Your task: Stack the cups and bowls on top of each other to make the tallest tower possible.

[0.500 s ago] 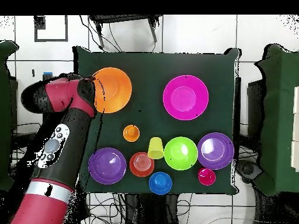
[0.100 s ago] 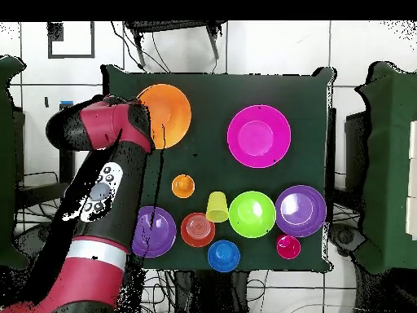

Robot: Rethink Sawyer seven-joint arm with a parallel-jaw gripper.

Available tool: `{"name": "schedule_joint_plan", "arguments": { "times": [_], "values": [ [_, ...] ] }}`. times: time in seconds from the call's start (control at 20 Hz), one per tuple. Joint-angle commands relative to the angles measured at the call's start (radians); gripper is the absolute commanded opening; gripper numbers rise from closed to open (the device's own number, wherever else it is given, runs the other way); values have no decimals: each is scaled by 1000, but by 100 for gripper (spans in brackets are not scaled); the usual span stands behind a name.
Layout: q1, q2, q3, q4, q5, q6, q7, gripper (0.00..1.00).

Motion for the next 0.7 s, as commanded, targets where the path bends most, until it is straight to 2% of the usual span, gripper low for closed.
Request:
{"name": "schedule_joint_plan", "arguments": {
  "times": [0.05,0.15,0.35,0.7],
  "values": [
    [-75,-67,278,111,-141,-12,-277,0],
    [-92,-83,307,129,-150,-5,-274,0],
    [-176,-133,439,214,-115,37,-259,0],
    [-277,-193,578,314,-101,99,-244,0]
  ]
}}
